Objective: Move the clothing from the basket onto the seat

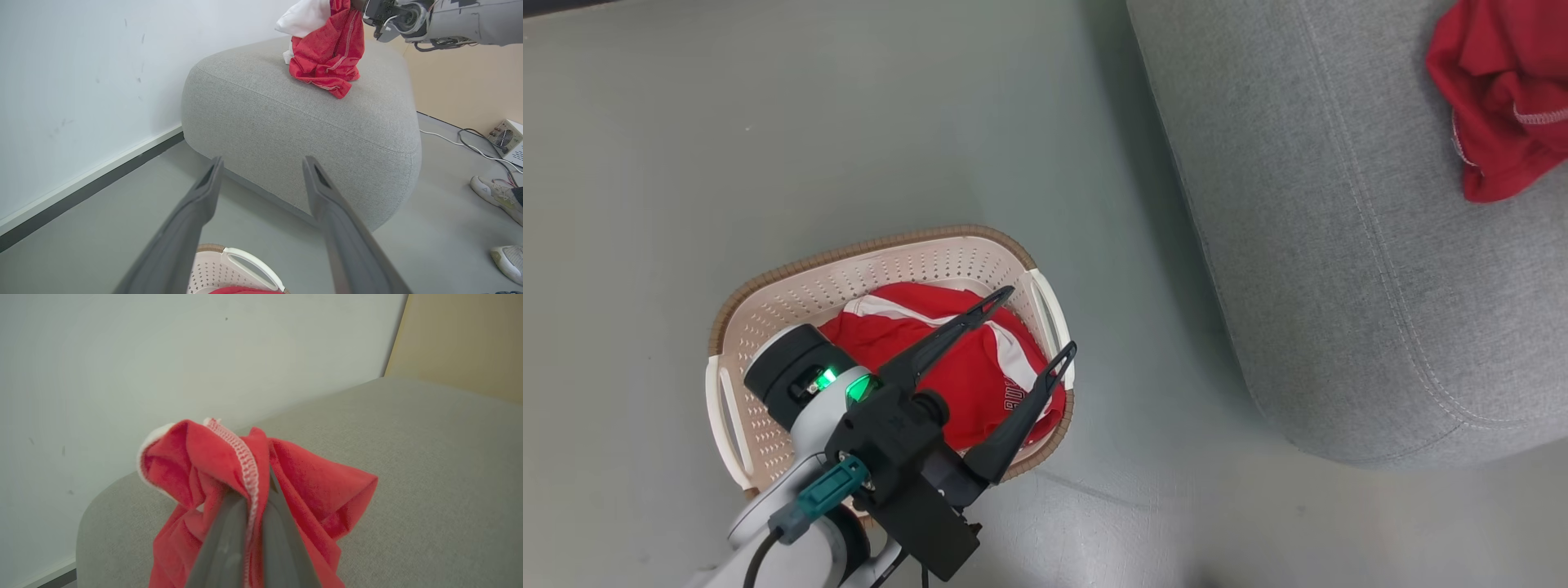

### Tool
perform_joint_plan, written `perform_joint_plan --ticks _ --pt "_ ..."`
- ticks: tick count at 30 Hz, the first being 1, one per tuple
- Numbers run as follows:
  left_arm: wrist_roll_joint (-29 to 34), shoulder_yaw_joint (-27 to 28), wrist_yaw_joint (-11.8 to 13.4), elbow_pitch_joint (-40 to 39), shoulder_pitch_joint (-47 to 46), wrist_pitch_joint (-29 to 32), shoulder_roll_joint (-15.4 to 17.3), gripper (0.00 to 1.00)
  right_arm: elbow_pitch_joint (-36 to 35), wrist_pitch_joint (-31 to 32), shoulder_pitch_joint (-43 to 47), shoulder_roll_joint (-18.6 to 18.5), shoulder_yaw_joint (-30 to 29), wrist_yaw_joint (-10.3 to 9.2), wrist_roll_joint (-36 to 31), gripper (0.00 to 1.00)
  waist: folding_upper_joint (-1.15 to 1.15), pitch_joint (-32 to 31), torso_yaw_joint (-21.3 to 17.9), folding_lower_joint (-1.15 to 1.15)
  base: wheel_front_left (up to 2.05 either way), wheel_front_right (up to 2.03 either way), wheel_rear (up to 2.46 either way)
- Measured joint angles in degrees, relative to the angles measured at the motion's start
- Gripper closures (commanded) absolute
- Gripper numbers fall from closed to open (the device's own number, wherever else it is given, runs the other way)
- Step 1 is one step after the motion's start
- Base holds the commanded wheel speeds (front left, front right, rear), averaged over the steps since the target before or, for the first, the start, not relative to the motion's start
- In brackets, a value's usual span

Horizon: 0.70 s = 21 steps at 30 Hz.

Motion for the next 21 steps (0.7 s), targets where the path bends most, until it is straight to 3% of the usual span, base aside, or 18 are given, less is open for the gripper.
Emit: perform_joint_plan --ticks 9,10,11,12,21 --pt "0.0 -0.2 -0.4 0.5 -1.0 -0.2 0.0 0.00 5.2 0.0 2.0 2.6 -0.1 0.27 1.9 1.00 0.00 0.4 0.4 -0.01 0.00 0.00 0.00" --pt "0.0 -0.3 -0.5 0.9 -1.1 -0.4 0.0 0.00 5.7 0.0 2.0 2.9 -0.1 0.53 2.0 0.72 0.00 0.4 0.4 -0.01 0.00 0.00 0.00" --pt "0.0 -0.3 -0.5 1.1 -1.2 -0.5 0.0 0.00 5.9 0.0 2.0 3.2 0.0 0.57 2.0 0.21 0.00 0.3 0.4 -0.01 0.00 0.00 0.00" --pt "0.0 -0.3 -0.5 1.1 -1.3 -0.5 0.0 0.00 6.1 0.0 2.0 3.4 0.2 0.97 2.0 0.00 0.00 0.2 0.5 -0.01 0.00 0.00 0.00" --pt "-0.2 -0.5 -0.5 3.5 -1.8 -2.0 -1.0 0.00 8.7 0.0 1.7 4.5 2.3 2.85 1.1 0.00 0.00 -1.9 0.3 -0.01 0.00 0.00 0.00"
